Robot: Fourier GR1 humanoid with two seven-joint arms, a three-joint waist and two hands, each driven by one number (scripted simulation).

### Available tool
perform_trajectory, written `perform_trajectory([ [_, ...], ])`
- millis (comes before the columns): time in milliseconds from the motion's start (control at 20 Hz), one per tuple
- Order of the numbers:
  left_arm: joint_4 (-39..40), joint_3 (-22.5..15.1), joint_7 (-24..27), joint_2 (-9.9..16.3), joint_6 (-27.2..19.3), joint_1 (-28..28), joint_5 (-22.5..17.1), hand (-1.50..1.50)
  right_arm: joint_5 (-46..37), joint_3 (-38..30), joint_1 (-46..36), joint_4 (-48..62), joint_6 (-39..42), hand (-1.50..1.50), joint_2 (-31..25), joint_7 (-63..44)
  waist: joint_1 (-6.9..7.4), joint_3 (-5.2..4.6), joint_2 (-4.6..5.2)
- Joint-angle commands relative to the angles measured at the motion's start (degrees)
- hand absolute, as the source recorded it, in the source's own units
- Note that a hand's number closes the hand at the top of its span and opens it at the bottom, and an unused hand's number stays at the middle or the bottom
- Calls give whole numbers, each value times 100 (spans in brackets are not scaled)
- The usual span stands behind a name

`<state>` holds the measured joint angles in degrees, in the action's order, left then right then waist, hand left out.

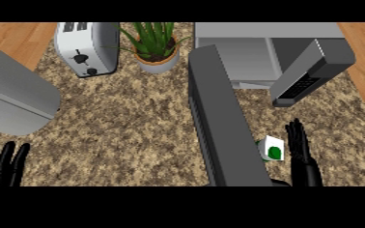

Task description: Pick up the milk, place it into the microwave and close the microwave

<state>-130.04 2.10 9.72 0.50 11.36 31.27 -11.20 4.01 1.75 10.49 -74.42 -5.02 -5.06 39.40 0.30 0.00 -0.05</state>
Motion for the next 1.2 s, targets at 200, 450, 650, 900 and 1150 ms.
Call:
perform_trajectory([
  [200,-5,270,81,8,154,141,-153,-150,-111,-571,-763,1152,-522,-150,-12,129,15,0,3],
  [450,76,-183,-101,-47,-190,-196,286,-150,-110,-1002,-1116,2289,-577,-150,-266,553,4,3,10],
  [650,87,97,338,-47,253,298,-25,-150,47,-1292,-1620,3526,-114,-150,-403,1399,40,3,6],
  [900,239,178,51,26,122,-102,-85,-150,215,-807,-1574,3521,1889,-150,-737,1314,35,10,23],
  [1150,62,-70,228,-47,195,300,51,-150,183,-507,-1638,3462,2642,150,-552,1933,45,7,4],
])
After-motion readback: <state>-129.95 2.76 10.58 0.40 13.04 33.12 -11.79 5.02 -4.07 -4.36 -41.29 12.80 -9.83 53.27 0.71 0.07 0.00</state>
